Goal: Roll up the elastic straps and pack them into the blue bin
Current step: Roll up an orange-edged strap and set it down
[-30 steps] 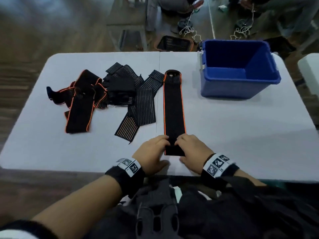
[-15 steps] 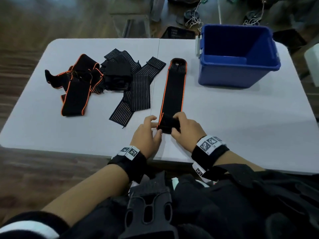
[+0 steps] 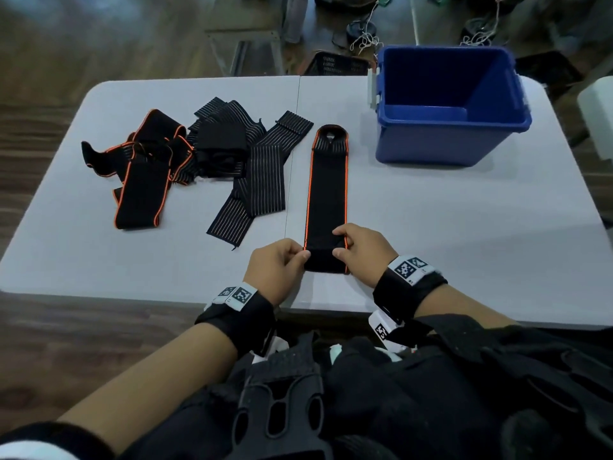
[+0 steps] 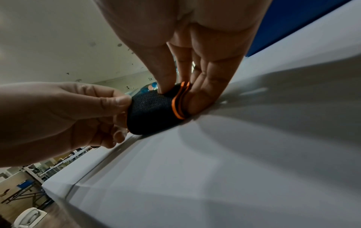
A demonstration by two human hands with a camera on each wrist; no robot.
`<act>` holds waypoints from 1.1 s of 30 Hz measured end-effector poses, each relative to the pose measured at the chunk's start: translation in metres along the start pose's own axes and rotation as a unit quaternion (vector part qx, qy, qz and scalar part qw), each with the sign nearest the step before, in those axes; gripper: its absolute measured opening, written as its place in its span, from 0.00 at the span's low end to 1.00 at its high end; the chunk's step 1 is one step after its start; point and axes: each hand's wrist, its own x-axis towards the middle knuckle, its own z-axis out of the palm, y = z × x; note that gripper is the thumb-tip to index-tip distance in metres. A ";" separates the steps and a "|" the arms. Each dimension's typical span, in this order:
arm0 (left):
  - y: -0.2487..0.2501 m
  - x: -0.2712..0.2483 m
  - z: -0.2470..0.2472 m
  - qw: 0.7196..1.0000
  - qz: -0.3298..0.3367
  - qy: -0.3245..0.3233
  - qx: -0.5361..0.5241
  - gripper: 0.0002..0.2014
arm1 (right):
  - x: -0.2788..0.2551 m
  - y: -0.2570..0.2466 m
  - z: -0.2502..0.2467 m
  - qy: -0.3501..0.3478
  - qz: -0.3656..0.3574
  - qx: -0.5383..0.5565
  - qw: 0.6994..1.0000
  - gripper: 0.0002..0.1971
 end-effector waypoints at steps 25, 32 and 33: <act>0.000 0.011 0.004 0.958 0.206 -0.010 0.200 0.07 | -0.004 -0.008 0.008 0.012 -0.137 -0.293 0.946 0.09; -0.015 -0.001 0.005 0.959 0.194 -0.058 0.199 0.19 | -0.017 -0.006 0.005 -0.060 -0.131 -0.391 0.909 0.26; -0.016 -0.002 0.004 0.959 0.190 -0.062 0.200 0.23 | -0.016 -0.006 0.006 -0.054 -0.136 -0.392 0.908 0.24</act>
